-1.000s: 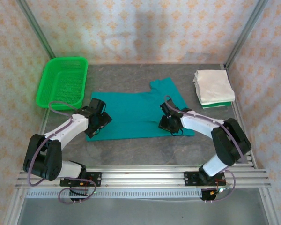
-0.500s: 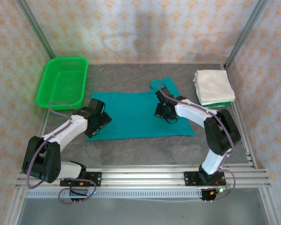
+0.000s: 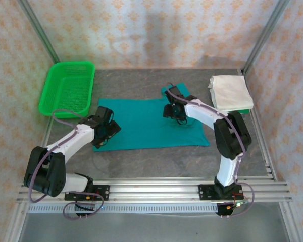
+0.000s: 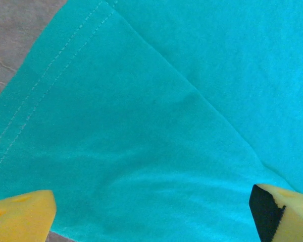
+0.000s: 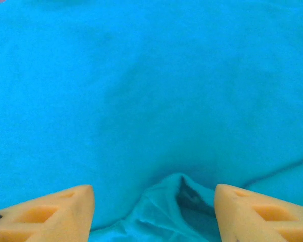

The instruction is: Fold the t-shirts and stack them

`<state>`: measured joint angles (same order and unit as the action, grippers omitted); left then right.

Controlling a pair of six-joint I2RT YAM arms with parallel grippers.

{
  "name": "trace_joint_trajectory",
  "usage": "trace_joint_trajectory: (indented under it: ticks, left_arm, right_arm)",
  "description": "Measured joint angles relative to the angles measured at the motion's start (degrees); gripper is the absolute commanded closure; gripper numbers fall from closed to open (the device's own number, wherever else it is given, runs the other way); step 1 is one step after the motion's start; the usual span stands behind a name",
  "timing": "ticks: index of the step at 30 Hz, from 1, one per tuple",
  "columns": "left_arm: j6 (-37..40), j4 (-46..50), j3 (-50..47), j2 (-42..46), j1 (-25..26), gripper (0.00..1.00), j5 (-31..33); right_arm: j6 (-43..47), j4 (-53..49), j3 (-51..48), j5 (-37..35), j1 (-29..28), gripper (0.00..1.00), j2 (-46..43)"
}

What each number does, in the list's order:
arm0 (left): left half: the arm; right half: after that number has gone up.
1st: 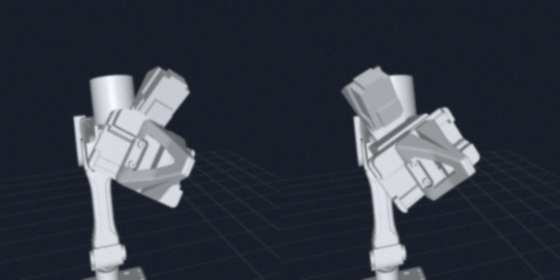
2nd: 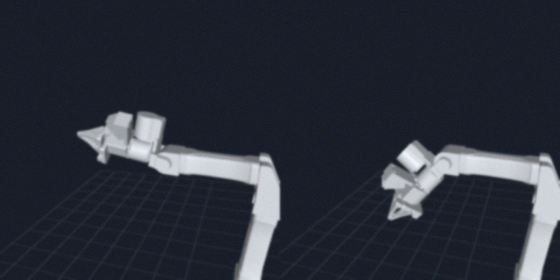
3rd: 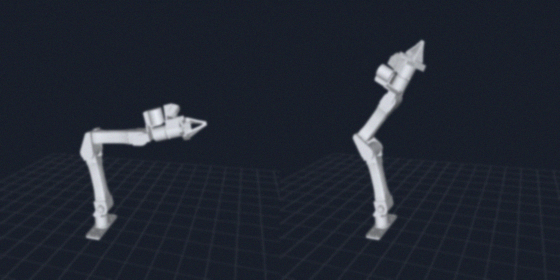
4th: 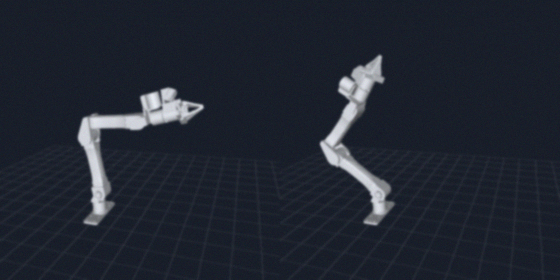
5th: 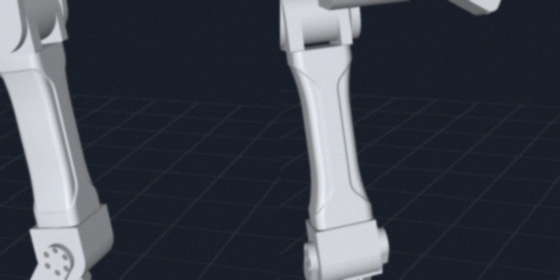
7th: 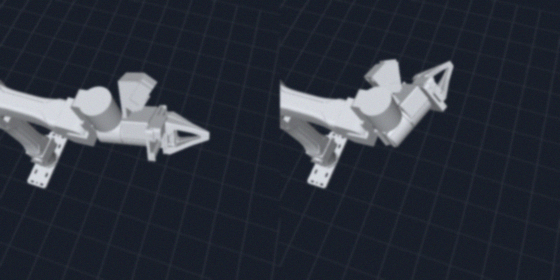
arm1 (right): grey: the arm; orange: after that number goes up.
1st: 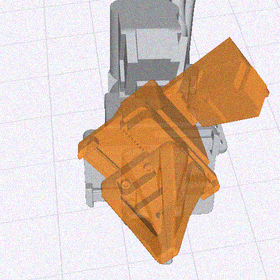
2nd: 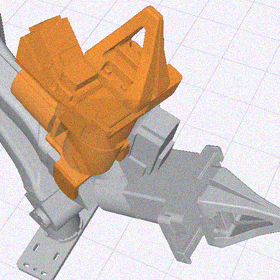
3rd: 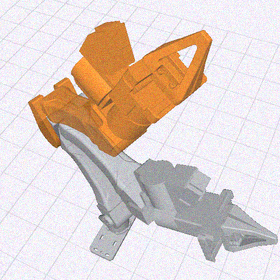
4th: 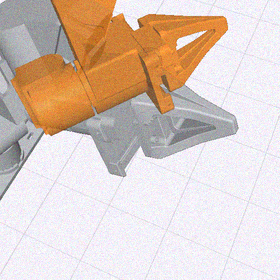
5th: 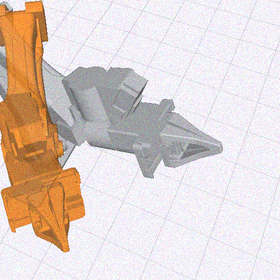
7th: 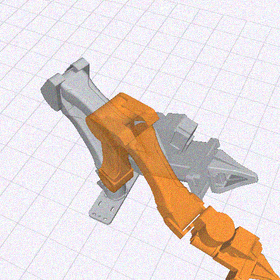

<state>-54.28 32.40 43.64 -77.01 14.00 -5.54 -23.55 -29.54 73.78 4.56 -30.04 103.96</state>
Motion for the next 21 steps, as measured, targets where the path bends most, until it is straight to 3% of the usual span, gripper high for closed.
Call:
trace_joint_trajectory:
  ticks: [3,8,13,21]
  left_arm:
    - [0.0,-0.9,-0.2,-0.4,0.0,0.00,-0.4]
    - [0.0,-2.5,-0.2,-2.2,0.3,0.00,-1.5]
    - [0.0,-3.2,-0.2,-3.3,0.3,0.00,-1.7]
    - [0.0,-3.3,-0.2,-3.4,0.3,0.00,-1.7]
  right_arm:
    - [-2.4,1.1,-7.0,-0.5,1.8,0.31,-7.0]
    - [-9.7,4.8,-17.9,1.3,8.5,0.42,-15.4]
    - [-16.9,9.4,-24.9,6.6,12.2,0.49,-16.1]
    - [-22.8,16.5,-25.0,11.7,12.7,0.44,-12.8]
